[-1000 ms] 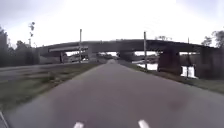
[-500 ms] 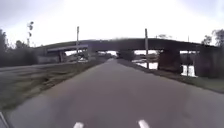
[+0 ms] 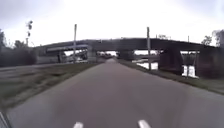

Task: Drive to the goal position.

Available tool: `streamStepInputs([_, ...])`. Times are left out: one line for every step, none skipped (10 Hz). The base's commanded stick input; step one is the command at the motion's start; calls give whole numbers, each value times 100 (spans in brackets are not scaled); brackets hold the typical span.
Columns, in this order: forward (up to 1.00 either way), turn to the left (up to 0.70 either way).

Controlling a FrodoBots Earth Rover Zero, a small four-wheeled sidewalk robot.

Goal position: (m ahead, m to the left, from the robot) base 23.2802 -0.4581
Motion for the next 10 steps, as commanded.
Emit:
streamStepInputs([70,0])
streamStepInputs([70,0])
streamStepInputs([70,0])
streamStepInputs([70,0])
streamStepInputs([70,0])
streamStepInputs([70,0])
streamStepInputs([70,0])
streamStepInputs([70,0])
streamStepInputs([70,0])
streamStepInputs([70,0])
